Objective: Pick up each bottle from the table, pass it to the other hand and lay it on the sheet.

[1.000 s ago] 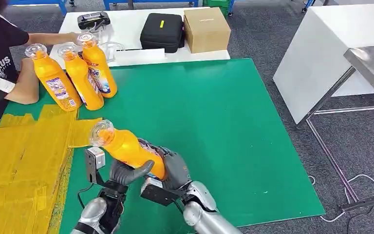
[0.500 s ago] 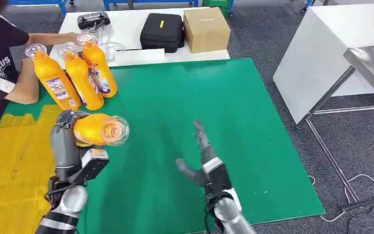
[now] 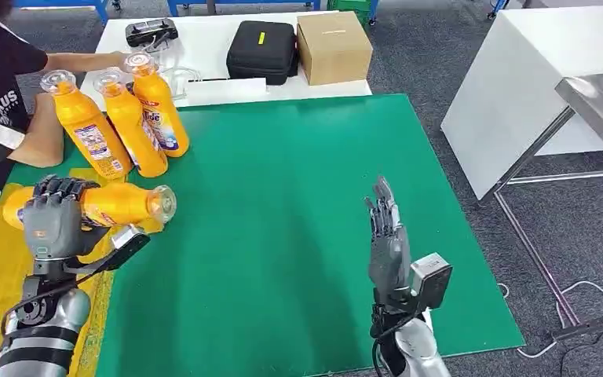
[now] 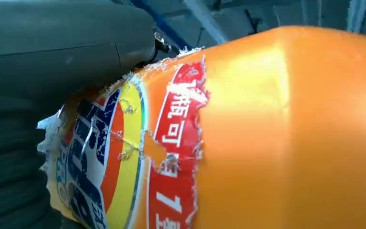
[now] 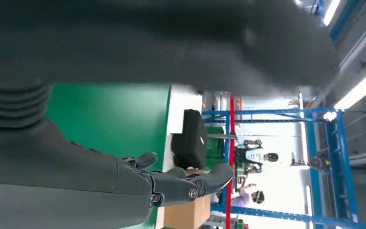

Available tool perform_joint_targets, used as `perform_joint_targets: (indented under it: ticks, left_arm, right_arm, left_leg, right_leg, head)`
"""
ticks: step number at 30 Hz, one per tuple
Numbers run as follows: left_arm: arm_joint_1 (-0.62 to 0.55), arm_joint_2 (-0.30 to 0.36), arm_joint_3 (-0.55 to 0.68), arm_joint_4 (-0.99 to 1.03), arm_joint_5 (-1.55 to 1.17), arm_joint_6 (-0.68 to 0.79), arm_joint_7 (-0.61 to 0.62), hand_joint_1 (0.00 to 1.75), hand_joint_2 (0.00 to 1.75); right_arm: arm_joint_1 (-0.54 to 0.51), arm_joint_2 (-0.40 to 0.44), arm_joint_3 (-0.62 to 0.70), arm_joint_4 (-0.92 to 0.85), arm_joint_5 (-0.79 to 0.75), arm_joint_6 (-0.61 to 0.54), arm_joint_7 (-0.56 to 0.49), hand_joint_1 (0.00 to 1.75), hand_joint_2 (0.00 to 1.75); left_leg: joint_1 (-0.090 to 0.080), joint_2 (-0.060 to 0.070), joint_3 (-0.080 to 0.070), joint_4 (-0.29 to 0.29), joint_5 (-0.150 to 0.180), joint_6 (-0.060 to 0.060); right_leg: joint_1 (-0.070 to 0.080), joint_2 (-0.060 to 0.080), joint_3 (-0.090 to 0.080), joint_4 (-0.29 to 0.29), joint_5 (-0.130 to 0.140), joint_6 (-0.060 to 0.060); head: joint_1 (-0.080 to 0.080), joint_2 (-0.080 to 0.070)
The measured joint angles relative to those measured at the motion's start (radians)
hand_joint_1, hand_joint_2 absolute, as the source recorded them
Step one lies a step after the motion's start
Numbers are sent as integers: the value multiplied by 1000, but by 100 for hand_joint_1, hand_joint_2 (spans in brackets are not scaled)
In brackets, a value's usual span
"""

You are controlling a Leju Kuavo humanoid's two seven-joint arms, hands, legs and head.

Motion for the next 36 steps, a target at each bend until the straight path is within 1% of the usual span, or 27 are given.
perform_joint_targets:
  ticks: [2,3,4,5,6,7,9,12,16,17,18,19,20,21,24,25,31,36]
  left_arm:
    - [-8,28,0,16,-132,0,75,175,175]
    - [-20,66,-16,39,-207,0,161,175,175]
    - [-49,106,-55,92,-256,0,270,175,175]
    - [-91,161,-112,169,-273,-4,355,175,175]
    - [-124,189,-167,238,-274,-11,398,175,175]
    - [-152,214,-201,299,-274,-31,399,175,175]
    - [-195,230,-225,411,-274,-78,387,175,175]
    - [-248,221,-234,557,-238,-146,400,175,175]
    - [-301,211,-235,659,-217,-164,401,175,175]
    - [-311,208,-234,680,-201,-167,394,143,175]
    - [-319,202,-227,699,-175,-173,379,65,175]
    - [-325,194,-213,714,-148,-177,360,38,175]
    - [-329,186,-204,723,-134,-177,351,7,175]
    - [-331,176,-196,733,-127,-179,346,0,175]
    - [-338,156,-182,756,-125,-185,354,0,175]
    - [-343,149,-178,763,-122,-186,356,0,175]
    - [-352,117,-137,795,-76,-176,331,0,175]
    - [-346,85,-98,803,-28,-87,229,0,175]
  right_arm:
    - [0,-3,-2,-4,-18,3,-4,0,0]
    - [0,-5,-3,-5,-31,4,-6,0,0]
    - [-1,-6,-3,-5,-45,7,-10,0,0]
    - [-2,-9,-4,-5,-56,10,-11,0,0]
    - [-4,-11,-5,-5,-60,11,-12,0,0]
    - [-5,-11,-5,-5,-62,11,-12,0,0]
    - [-7,-12,-6,-5,-60,3,-11,0,0]
    - [-11,-12,-8,-6,-47,0,0,0,0]
    - [-16,-12,-10,-8,-43,0,5,0,0]
    - [-17,-12,-10,-8,-42,0,7,0,0]
    - [-19,-11,-10,-8,-39,0,8,0,0]
    - [-20,-11,-11,-8,-32,0,11,0,0]
    - [-20,-11,-11,-8,-28,0,13,0,0]
    - [-22,-11,-11,-8,-25,0,17,0,0]
    - [-26,-9,-11,-8,-22,1,22,0,0]
    - [-27,-9,-11,-8,-19,1,24,0,175]
    - [-34,-6,-10,-3,-5,2,31,0,175]
    - [-37,-6,-5,6,3,2,37,0,175]
  left_leg:
    - [0,0,0,0,0,0]
    - [0,0,0,0,0,0]
    - [0,2,0,0,1,-1]
    - [0,3,0,0,2,-3]
    - [0,2,0,0,2,-3]
    - [0,2,0,0,2,-3]
    - [0,2,0,0,3,-5]
    - [0,2,-2,0,4,-5]
    - [0,2,-2,0,4,-5]
    - [0,1,-3,0,4,-5]
    - [0,1,-3,0,4,-5]
    - [0,1,-3,0,4,-5]
    - [0,1,-3,0,4,-5]
    - [0,1,-3,0,4,-5]
    - [0,0,-3,0,4,-5]
    - [0,0,-3,0,4,-5]
    - [0,0,-3,0,4,-5]
    - [0,-1,-3,0,4,-4]
  right_leg:
    - [0,0,0,0,0,0]
    - [0,0,-2,0,0,0]
    - [0,1,-3,0,1,-1]
    - [0,1,-4,1,2,-3]
    - [0,1,-4,2,2,-3]
    - [0,1,-4,4,1,-4]
    - [0,1,-5,4,1,-4]
    - [0,1,-6,4,2,-5]
    - [0,1,-6,4,2,-4]
    - [0,1,-6,4,2,-4]
    - [0,1,-6,4,2,-4]
    - [0,0,-6,4,2,-4]
    - [0,0,-6,4,2,-4]
    - [0,0,-6,4,2,-5]
    - [0,0,-6,4,2,-5]
    - [0,0,-6,4,2,-5]
    - [0,0,-5,4,2,-5]
    - [0,0,-5,4,2,-5]
  head:
    - [0,0]
    - [0,0]
    - [0,0]
    - [0,0]
    - [0,0]
    - [-1,0]
    - [-1,0]
    - [0,0]
    - [0,0]
    - [0,0]
    - [0,0]
    - [0,0]
    - [0,0]
    - [0,0]
    - [0,0]
    - [0,0]
    - [0,0]
    - [0,0]
